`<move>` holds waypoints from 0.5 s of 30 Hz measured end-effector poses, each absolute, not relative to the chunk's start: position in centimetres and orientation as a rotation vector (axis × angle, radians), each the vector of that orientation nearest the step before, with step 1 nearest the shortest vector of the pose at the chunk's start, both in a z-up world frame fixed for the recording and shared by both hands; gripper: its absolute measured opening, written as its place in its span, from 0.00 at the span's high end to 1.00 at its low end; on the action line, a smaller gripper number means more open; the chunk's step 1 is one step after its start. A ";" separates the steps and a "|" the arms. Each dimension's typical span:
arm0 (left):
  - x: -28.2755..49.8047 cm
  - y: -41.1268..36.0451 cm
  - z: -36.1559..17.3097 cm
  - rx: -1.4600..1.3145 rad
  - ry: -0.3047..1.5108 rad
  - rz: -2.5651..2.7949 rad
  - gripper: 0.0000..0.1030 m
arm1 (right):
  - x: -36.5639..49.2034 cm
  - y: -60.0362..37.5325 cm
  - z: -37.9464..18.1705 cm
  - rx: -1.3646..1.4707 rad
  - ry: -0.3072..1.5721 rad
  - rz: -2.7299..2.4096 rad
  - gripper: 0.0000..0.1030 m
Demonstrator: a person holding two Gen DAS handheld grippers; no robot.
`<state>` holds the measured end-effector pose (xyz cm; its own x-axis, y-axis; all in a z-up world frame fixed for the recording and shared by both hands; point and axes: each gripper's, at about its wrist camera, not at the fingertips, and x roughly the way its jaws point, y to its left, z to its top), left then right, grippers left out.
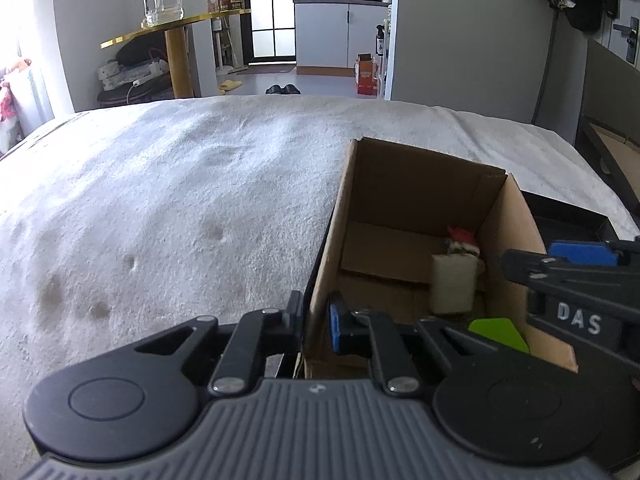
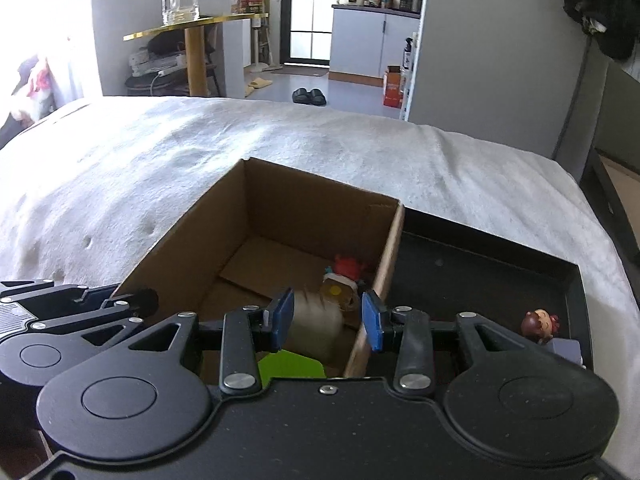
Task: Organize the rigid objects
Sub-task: 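Carry the white charger into the box and open the right gripper, then move the empty right gripper back over the tray to the lavender block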
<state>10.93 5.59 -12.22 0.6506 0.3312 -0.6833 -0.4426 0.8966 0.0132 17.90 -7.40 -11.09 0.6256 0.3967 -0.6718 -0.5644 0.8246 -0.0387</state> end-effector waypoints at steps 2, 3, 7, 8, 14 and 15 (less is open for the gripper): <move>10.9 5.5 -12.1 -0.156 0.743 0.443 0.88 | 17.9 -7.9 -10.9 -0.250 0.702 0.551 0.62; 10.9 5.4 -12.1 -0.153 0.743 0.446 0.88 | 17.9 -8.1 -10.8 -0.246 0.700 0.546 0.62; 11.0 5.0 -12.0 -0.137 0.740 0.457 0.88 | 18.2 -9.3 -10.6 -0.225 0.694 0.523 0.61; 11.1 4.9 -12.0 -0.133 0.741 0.462 0.88 | 18.2 -9.6 -10.6 -0.221 0.694 0.515 0.59; 11.8 4.2 -11.7 -0.097 0.755 0.478 0.81 | 18.8 -11.7 -10.9 -0.198 0.715 0.472 0.57; 11.8 4.0 -11.6 -0.091 0.755 0.476 0.76 | 18.9 -12.1 -11.0 -0.197 0.718 0.465 0.56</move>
